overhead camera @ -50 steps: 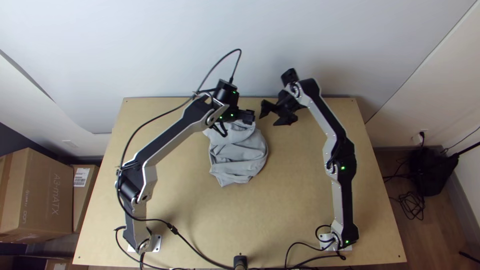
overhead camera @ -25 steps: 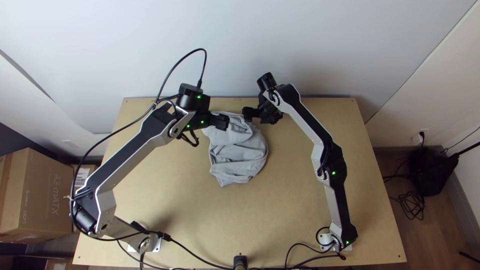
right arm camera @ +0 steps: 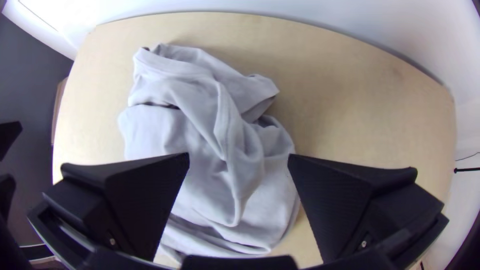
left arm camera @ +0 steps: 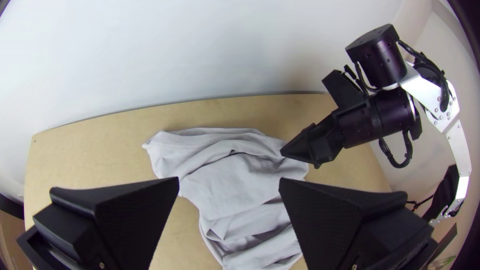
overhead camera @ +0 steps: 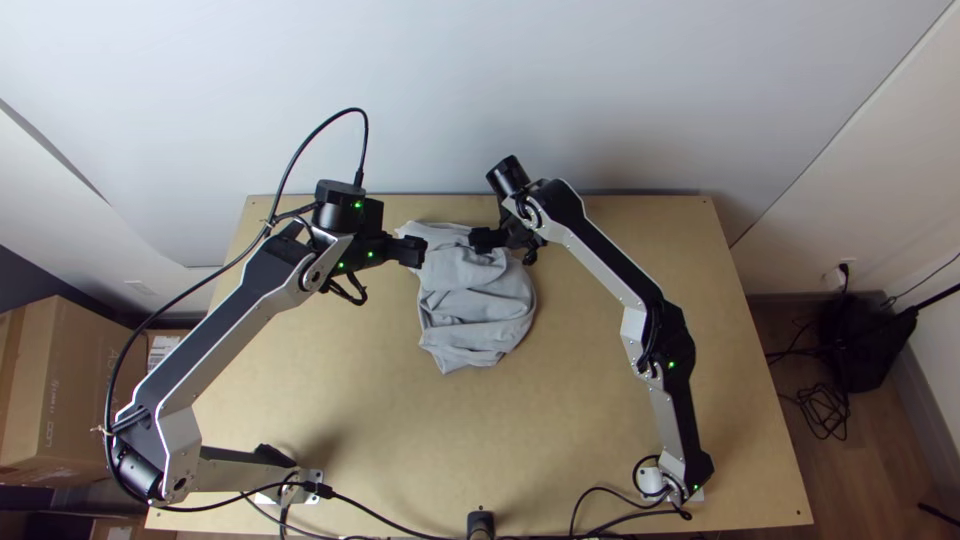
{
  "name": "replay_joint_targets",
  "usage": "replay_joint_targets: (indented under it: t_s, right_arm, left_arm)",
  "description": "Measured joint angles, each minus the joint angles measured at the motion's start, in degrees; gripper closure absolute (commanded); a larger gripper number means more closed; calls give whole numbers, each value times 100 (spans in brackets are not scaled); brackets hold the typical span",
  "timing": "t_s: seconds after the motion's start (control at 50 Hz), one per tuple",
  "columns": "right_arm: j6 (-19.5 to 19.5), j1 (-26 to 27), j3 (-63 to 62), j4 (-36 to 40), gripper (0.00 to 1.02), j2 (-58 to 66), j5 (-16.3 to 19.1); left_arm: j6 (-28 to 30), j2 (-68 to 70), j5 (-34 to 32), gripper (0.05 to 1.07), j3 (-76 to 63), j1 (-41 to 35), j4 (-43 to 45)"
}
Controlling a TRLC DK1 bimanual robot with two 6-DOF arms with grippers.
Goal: Fold the t-shirt
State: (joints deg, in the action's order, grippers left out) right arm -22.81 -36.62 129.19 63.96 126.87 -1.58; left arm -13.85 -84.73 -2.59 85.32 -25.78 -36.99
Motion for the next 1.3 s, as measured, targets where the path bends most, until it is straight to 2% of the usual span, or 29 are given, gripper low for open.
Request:
replay_joint_targets:
  t_s: [0.08, 0.24, 0.28, 0.44, 0.48, 0.68, 0.9, 1.04, 1.14, 1.3]
  right_arm:
    - [52, 37, -87, 9, 40, 2, -205]
    - [127, 90, -146, -28, 89, 4, -516]
    - [157, 92, -168, -66, 95, 4, -538]
    - [192, 92, -308, -96, 96, 4, -549]
    - [192, 92, -337, -94, 100, 4, -535]
    - [188, 129, -540, -96, 100, -4, -439]
    - [142, 144, -977, -96, 100, -310, -138]
    - [55, 175, -1176, -103, 100, -697, 0]
    - [11, 195, -1384, -120, 100, -966, 63]
    - [-101, 177, -2065, -402, 100, -1325, 114]
  left_arm:
    - [-2, 24, 0, 11, -68, 33, 7]
    - [-2, 136, 0, 11, -264, 114, 37]
    - [7, 160, 0, 11, -308, 144, 35]
    - [166, 319, -2, 11, -538, 282, 26]
    - [205, 369, -52, 11, -601, 317, 20]
    - [396, 566, -306, 11, -754, 533, -328]
    - [1226, 614, -494, 11, -1106, 573, -1248]
    - [1480, 452, -691, 11, -1484, 459, -1440]
    - [1460, 210, -914, 18, -1674, 385, -1381]
    - [1139, 186, -1185, 34, -2282, 24, -678]
